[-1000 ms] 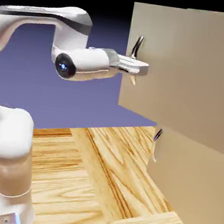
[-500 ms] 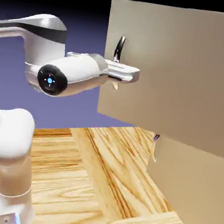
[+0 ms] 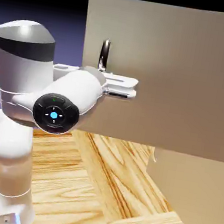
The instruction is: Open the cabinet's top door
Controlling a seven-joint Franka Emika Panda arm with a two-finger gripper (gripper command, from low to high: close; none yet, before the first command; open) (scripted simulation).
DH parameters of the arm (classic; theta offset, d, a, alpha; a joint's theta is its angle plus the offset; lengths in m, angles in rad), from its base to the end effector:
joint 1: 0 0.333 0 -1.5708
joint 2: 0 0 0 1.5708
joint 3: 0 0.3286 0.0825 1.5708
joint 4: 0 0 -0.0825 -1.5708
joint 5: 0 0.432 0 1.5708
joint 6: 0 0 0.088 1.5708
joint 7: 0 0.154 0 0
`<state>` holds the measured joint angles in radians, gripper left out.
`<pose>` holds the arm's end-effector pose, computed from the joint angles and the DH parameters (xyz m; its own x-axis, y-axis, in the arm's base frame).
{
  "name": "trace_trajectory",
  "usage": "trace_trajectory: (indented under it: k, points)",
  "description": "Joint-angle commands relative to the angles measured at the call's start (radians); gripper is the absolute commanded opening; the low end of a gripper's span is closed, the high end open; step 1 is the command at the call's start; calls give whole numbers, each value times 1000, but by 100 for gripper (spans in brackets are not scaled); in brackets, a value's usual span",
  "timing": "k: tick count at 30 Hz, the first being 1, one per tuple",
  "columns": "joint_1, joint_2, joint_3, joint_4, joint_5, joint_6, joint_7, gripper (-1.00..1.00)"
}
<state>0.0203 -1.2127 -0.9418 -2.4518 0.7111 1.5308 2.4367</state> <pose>0.1980 -0.2438 0.5889 -0.6266 0.3279 -0.7071 -0.6265 0.3277 0.7071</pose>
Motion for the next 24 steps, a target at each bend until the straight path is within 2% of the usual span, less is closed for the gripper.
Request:
trace_trajectory:
  k: [1, 12, 24]
  points:
    - [29, 8, -29, 36, -18, -35, 2, -100]
    - [368, 40, -274, 435, -147, -349, 51, -100]
    - [728, -5, -422, 870, -196, -630, 163, -100]
